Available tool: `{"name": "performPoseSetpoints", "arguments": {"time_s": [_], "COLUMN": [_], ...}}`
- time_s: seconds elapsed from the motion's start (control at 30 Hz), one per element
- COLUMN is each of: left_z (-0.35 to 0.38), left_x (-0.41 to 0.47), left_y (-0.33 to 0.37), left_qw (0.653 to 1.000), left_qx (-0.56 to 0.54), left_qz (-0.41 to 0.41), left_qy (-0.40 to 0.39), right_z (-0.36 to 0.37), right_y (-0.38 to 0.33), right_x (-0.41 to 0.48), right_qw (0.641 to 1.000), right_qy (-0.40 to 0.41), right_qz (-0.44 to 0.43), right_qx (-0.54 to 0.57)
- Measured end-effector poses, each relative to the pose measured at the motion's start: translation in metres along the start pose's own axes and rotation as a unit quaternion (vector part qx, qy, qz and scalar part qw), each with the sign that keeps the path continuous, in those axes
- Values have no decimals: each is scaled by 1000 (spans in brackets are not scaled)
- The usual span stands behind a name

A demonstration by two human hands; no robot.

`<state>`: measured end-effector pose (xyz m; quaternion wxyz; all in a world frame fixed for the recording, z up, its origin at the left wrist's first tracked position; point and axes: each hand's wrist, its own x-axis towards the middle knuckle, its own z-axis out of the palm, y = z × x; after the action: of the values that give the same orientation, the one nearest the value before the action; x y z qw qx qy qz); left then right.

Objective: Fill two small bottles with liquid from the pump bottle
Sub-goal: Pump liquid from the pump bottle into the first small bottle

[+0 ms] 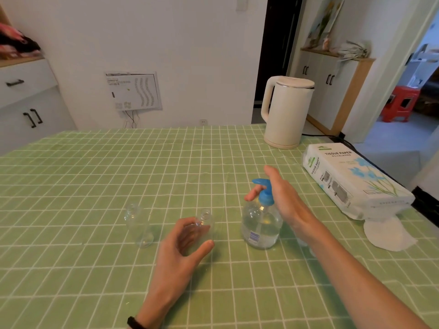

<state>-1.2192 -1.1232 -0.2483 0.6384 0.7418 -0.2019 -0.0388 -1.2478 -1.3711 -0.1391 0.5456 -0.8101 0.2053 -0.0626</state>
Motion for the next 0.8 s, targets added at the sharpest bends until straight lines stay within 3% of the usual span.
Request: {"name": "performPoseSetpoints", "arguments": {"time_s": [0.13,0.53,0.63,0.8], "left_z": [1,3,3,3], "left_x": [0,-1,4,12], "left_y": [-1,8,19,42], "left_qw": [1000,999,998,992], "left_qx": [9,-26,1,44], "left_qz": [7,35,62,109], "left_qy": [2,23,27,44], "right_z": [8,25,15,17], "right_y": [5,0,-22,-55], "right_x": [-9,-44,-33,-11], "right_qw": [999,998,998,996], "right_qy": [20,-48,-8,21], "right_qz": [-27,-8,-13,-48], "right_qx": [16,48,65,-75]}}
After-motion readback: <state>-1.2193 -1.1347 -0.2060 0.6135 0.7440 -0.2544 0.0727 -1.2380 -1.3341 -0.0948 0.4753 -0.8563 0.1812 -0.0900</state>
